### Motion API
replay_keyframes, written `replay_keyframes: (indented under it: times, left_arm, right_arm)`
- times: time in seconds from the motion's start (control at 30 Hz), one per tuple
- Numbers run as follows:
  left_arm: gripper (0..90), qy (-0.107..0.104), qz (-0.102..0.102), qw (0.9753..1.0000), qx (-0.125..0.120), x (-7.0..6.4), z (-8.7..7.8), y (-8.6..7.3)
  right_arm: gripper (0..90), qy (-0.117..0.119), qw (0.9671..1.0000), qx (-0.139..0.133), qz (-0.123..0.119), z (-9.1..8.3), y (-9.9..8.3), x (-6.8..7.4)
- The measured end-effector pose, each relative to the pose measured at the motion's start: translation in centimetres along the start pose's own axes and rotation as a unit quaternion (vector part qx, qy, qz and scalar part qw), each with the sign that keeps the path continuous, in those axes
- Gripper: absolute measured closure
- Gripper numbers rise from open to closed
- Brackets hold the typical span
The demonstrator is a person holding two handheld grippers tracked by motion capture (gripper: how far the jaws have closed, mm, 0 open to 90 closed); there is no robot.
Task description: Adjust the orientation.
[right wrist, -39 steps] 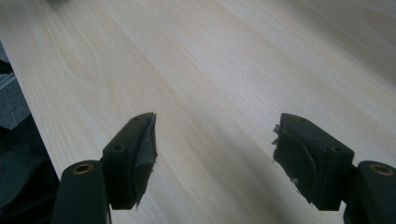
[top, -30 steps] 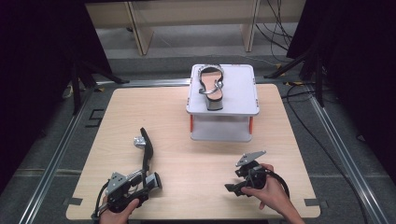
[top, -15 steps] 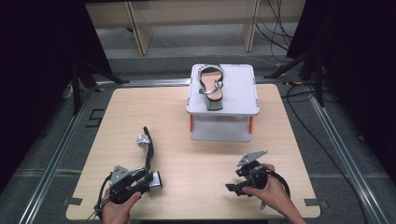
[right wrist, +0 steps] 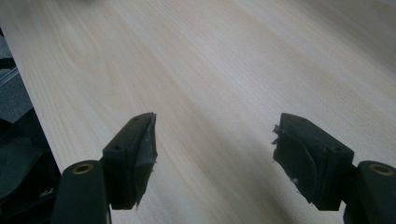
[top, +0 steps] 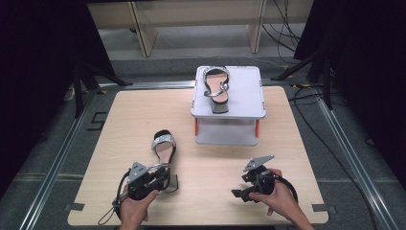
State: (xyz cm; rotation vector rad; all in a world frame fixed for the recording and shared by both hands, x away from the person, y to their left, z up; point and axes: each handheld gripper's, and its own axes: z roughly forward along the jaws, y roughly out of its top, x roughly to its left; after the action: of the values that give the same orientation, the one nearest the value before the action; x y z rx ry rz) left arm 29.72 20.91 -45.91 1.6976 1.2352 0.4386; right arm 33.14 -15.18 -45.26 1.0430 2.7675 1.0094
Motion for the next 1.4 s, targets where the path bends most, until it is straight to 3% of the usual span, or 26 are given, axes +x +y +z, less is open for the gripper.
replay_keyframes:
  times: [0.13,0.27,0.33,0.37,0.57,0.6,0.7,0.73,0.83,0.9,0.93,1.03,1.07,1.17,1.2,1.27,1.37,1.4]
  left_arm:
    - [73.5,-0.009,-0.004,0.9999,0.004,-0.5,0.6,-0.1]
    - [70.4,-0.011,0.017,0.9998,-0.003,-1.1,-1.1,0.0]
    - [67.9,-0.017,0.017,0.9997,-0.006,-0.9,-2.2,-0.5]
    - [66.5,-0.014,0.014,0.9998,-0.002,-0.7,-2.8,-0.7]
    - [60.1,0.006,-0.020,0.9998,0.002,1.2,-4.6,-2.3]
    - [58.8,0.021,-0.031,0.9993,0.006,2.2,-5.0,-2.5]
    - [53.6,0.037,-0.032,0.9987,0.015,3.4,-4.5,-2.6]
    - [52.1,0.040,-0.029,0.9985,0.021,3.7,-4.2,-2.5]
    - [46.9,0.038,-0.026,0.9987,0.022,4.2,-3.3,-2.2]
    - [48.9,0.039,-0.008,0.9987,0.033,5.2,-2.1,-2.0]
    - [50.7,0.036,-0.015,0.9988,0.030,5.5,-1.9,-2.0]
    - [55.6,0.018,-0.016,0.9991,0.035,6.1,-1.5,-1.9]
    - [57.3,-0.003,-0.010,0.9996,0.027,6.2,-1.1,-1.8]
    - [62.0,-0.018,0.007,0.9994,0.027,5.7,-0.6,-1.7]
    - [65.6,-0.017,0.015,0.9993,0.031,5.5,-0.3,-1.6]
    - [75.9,-0.018,0.022,0.9992,0.026,5.2,0.0,-1.5]
    - [84.0,-0.023,0.040,0.9988,0.014,4.8,-0.2,-1.2]
    - [86.3,-0.035,0.044,0.9983,0.012,4.1,-0.1,-1.2]
  right_arm:
    - [29.5,0.002,0.9999,0.010,0.006,0.0,-0.1,0.0]
    - [29.6,0.006,0.9999,0.009,0.004,0.0,-0.2,-0.1]
    - [30.0,0.004,0.9998,0.006,0.016,-0.1,-0.2,0.1]
    - [30.2,0.000,1.0000,-0.001,-0.006,-0.1,-0.2,-0.2]
    - [30.2,0.005,0.9999,0.008,0.007,0.0,-0.3,0.1]
    - [30.2,0.001,1.0000,0.006,-0.007,0.1,-0.3,-0.1]
    - [30.2,0.010,0.9999,0.012,0.000,0.2,-0.2,0.1]
    - [30.2,0.002,1.0000,0.009,-0.004,0.3,-0.2,0.0]
    - [30.2,0.006,1.0000,0.006,-0.001,0.4,-0.2,0.1]
    - [30.2,0.007,1.0000,0.003,-0.001,0.3,-0.3,0.2]
    - [30.2,0.006,0.9999,0.008,-0.007,0.2,-0.2,0.1]
    - [30.2,0.005,0.9999,0.009,0.002,0.1,-0.3,0.1]
    - [30.2,0.010,0.9999,0.012,0.001,0.3,-0.2,0.0]
    - [30.2,0.009,0.9998,0.016,0.006,0.4,-0.3,0.2]
    - [30.2,0.006,0.9999,0.014,-0.008,0.5,-0.3,0.1]
    - [30.2,0.004,1.0000,0.008,-0.004,0.6,-0.3,0.2]
    - [30.4,0.003,0.9999,0.004,-0.011,0.6,-0.3,0.1]
    - [30.5,0.013,0.9997,0.016,0.009,0.4,-0.3,0.3]
